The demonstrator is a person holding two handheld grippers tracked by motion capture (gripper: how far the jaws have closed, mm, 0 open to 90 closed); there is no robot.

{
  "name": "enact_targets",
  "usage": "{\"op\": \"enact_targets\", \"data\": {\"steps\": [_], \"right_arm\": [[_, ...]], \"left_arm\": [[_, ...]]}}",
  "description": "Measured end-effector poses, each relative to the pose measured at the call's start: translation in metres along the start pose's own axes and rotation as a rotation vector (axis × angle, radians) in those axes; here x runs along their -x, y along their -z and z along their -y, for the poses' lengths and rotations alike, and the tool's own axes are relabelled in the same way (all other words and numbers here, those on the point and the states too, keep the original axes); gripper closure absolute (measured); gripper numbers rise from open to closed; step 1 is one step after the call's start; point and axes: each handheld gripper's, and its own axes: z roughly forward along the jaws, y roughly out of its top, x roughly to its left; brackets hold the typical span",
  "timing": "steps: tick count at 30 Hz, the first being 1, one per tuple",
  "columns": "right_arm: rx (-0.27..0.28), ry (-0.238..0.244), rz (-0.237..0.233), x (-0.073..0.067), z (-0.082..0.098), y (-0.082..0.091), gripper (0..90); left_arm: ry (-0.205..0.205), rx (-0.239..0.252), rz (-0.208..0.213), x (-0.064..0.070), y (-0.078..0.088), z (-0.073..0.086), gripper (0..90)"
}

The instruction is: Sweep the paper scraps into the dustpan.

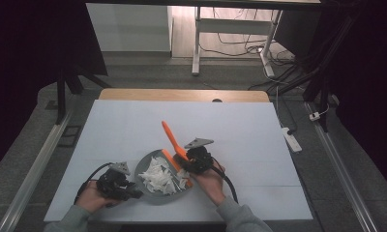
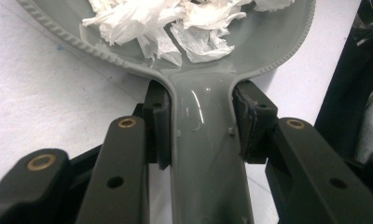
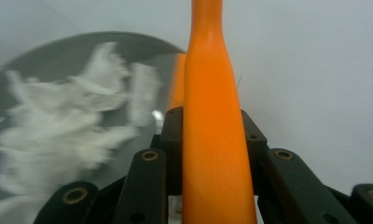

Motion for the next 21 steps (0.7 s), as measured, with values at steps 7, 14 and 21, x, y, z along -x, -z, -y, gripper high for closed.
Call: {"op": "enact_targets", "data": {"steps": [7,14,21], "right_arm": [[0.047,0.054,-0.095,-0.034,-0.008,0.004,70.6],[0.114,0.067,-0.089,-0.028,-0.015,0.019,70.6],[0.151,0.033,-0.071,-0.007,-0.018,0.031,70.6]], "left_arm": [[0.003,0.007,0.003,0.000,-0.001,0.000,61.6],[0.001,0.015,0.002,-0.001,-0.001,0.001,61.6],[0.008,0.026,-0.009,-0.003,0.001,0.001,61.6]]}}
